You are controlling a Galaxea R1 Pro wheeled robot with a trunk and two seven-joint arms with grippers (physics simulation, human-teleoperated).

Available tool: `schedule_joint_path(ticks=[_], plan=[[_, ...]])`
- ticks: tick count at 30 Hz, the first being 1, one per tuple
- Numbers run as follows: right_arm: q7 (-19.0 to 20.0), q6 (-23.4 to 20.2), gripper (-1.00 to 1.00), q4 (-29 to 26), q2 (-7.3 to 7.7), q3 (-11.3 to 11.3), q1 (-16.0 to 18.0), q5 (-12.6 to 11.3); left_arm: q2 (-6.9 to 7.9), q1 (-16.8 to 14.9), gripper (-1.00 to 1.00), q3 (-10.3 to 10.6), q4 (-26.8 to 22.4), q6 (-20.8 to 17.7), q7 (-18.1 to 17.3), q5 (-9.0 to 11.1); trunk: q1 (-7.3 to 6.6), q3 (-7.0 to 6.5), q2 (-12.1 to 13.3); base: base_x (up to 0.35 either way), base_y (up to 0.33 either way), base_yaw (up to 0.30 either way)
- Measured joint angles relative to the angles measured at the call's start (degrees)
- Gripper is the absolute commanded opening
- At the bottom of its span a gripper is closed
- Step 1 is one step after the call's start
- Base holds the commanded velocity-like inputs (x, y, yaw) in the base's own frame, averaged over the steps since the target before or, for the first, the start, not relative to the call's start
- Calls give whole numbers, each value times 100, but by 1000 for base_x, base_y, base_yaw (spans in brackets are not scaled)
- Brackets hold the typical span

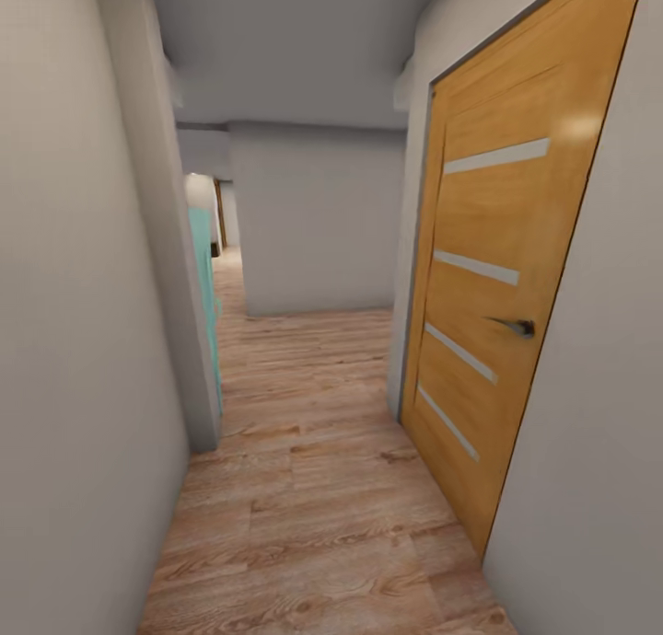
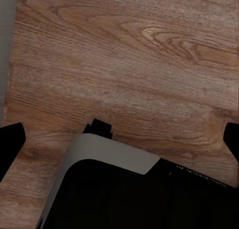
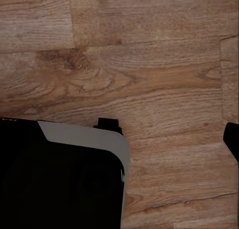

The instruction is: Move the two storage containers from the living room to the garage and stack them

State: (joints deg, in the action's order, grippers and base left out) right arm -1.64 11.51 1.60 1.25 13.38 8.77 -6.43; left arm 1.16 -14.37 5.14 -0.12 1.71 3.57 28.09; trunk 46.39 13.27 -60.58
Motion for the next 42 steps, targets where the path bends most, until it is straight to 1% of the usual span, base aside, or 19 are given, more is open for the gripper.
schedule_joint_path(ticks=[8, 14, 42], plan=[[0, -5, 100, 0, 1, 0, 2, 2, -7, 0, 100, 0, -1, -4, -1, -5, 0, 0, 0, 321, -2, 266], [-1, -1, 100, 0, 8, -1, 0, -1, -9, 0, 100, 0, 0, -9, -3, -12, 0, 0, 0, 318, -102, 207], [-1, -2, 100, 0, 9, 15, 3, 9, 6, -1, 100, 0, -1, -71, -3, -5, 0, 0, 0, 316, -134, 7]])
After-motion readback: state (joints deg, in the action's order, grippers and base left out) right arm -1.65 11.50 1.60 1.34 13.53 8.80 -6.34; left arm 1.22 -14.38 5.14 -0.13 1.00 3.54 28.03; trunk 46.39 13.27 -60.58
